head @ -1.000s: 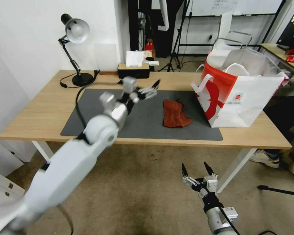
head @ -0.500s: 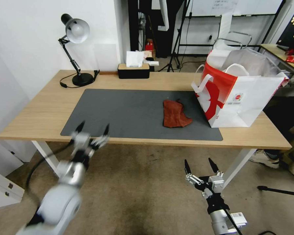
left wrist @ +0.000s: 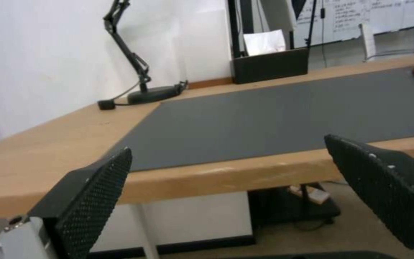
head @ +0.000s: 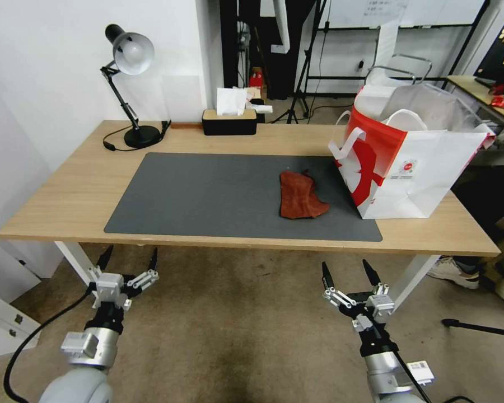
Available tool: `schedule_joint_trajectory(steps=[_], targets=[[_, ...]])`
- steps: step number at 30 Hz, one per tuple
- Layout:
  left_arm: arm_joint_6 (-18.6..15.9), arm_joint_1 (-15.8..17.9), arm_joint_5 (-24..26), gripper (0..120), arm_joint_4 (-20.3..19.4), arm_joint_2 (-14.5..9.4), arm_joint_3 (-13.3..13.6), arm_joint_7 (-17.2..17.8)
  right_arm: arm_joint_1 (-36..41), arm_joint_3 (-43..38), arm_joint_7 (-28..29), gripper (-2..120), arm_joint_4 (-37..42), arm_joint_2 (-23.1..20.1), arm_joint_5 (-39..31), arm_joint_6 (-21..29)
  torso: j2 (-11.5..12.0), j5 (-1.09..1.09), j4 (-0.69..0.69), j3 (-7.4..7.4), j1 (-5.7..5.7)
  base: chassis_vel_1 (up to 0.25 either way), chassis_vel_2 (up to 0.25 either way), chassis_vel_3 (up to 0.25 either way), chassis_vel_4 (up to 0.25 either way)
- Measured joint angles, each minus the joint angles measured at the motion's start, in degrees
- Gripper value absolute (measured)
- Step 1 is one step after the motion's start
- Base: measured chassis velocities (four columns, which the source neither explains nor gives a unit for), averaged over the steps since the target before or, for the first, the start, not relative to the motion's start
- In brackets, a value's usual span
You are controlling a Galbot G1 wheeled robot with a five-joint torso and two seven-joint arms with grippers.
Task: Sweep shrimp from table into container with towel, then put container into takeout bag.
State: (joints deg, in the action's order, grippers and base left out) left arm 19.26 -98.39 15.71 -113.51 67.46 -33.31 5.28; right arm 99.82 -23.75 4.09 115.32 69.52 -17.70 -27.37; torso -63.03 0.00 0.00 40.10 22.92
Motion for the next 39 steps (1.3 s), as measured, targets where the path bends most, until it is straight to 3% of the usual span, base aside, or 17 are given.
schedule_joint_trajectory(steps=[9, 17, 39], targets=[[1.82, 1.71, 2.03, 100, 2.89, 1.74, 2.47, -4.98, -1.0, -0.36, 2.07, 100, -0.53, -0.26, 0.66, 1.13, 0.0, 0.0, 0.0, 0.0, 0.0, 0.0, 0.0, 0.0, 0.0], [4.06, 2.26, 3.15, 100, 4.49, 2.04, 3.17, -5.15, -0.85, -0.55, 2.2, 100, -0.49, -0.35, 0.79, 0.98, 0.0, 0.0, 0.0, 0.0, 0.0, 0.0, 0.0, 0.0, 0.0], [4.04, 2.42, 3.28, 100, 4.51, 1.96, 3.24, -5.07, -0.84, -0.6, 2.21, 100, -0.39, -0.37, 0.82, 0.92, 0.0, 0.0, 0.0, 0.0, 0.0, 0.0, 0.0, 0.0, 0.0]])
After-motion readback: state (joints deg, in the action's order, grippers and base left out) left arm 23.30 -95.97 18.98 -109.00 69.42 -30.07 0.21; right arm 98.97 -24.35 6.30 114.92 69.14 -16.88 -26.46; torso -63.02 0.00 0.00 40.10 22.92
